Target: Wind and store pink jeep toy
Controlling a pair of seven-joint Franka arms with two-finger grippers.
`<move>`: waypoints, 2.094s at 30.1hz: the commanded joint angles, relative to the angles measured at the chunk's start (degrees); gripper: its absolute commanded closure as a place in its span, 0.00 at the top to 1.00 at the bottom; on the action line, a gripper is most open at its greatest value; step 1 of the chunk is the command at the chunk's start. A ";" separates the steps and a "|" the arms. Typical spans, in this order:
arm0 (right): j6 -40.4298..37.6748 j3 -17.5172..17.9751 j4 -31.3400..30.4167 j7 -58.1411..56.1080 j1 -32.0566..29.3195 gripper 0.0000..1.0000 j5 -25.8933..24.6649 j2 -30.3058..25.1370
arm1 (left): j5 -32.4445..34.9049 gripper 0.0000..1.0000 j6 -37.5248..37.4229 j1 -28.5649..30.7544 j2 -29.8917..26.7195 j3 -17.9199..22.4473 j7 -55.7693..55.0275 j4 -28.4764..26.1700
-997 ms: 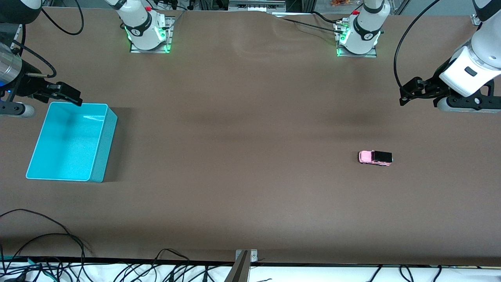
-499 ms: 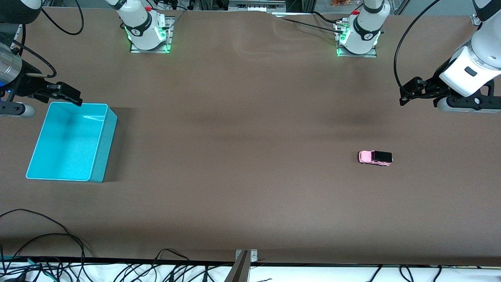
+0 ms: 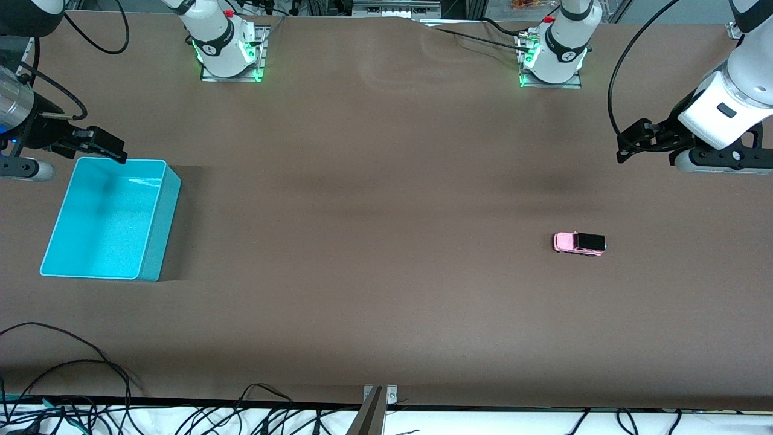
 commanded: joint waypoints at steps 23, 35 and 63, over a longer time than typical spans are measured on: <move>-1.23 -0.05 1.83 0.20 0.15 1.00 0.44 0.71 | 1.29 1.00 -1.57 0.22 0.92 -0.10 0.63 1.81; -1.31 -0.05 1.83 0.20 0.15 1.00 0.52 0.71 | 1.03 1.00 -4.74 0.13 1.27 -0.10 0.45 1.37; -1.31 -0.05 1.83 0.20 0.24 1.00 0.52 0.71 | 1.47 1.00 -5.09 1.80 8.48 -0.01 28.65 1.98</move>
